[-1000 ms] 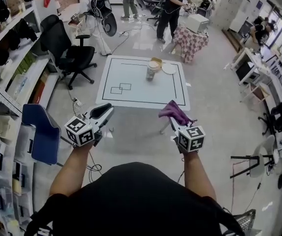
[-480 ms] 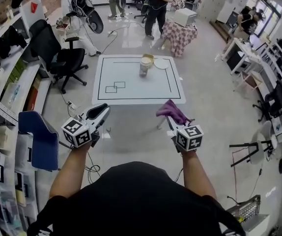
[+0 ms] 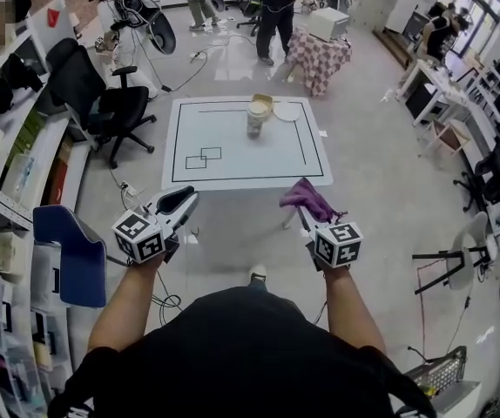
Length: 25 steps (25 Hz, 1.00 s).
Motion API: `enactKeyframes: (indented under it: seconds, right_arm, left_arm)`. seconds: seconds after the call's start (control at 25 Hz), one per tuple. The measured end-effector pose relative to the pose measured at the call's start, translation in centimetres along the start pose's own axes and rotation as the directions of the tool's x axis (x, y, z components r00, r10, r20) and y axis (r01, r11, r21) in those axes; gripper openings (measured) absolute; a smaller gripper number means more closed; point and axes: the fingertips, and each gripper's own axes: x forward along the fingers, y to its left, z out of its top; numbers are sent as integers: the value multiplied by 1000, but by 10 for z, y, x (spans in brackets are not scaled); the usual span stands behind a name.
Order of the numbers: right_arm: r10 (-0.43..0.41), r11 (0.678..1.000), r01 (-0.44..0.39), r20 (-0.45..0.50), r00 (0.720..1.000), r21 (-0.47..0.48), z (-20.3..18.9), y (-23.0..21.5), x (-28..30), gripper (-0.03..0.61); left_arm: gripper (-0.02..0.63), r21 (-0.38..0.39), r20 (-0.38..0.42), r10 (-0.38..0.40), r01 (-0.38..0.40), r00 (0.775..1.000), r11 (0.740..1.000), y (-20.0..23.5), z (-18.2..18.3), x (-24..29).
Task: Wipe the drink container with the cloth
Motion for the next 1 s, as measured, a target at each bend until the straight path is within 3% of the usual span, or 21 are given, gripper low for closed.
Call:
enactKeyframes:
  seconds: [0.56,1.0]
  right_arm:
    - [60,998,-60,-45,997,6,39,-140,145,83]
    - [136,991,-137,-67,988,-9,69,-238,238,81]
  left_arm:
    - [75,-8,-29,67,-67,997,998,112,9,149]
    - [75,-34,-37,138,-139,990,990,168,20,251]
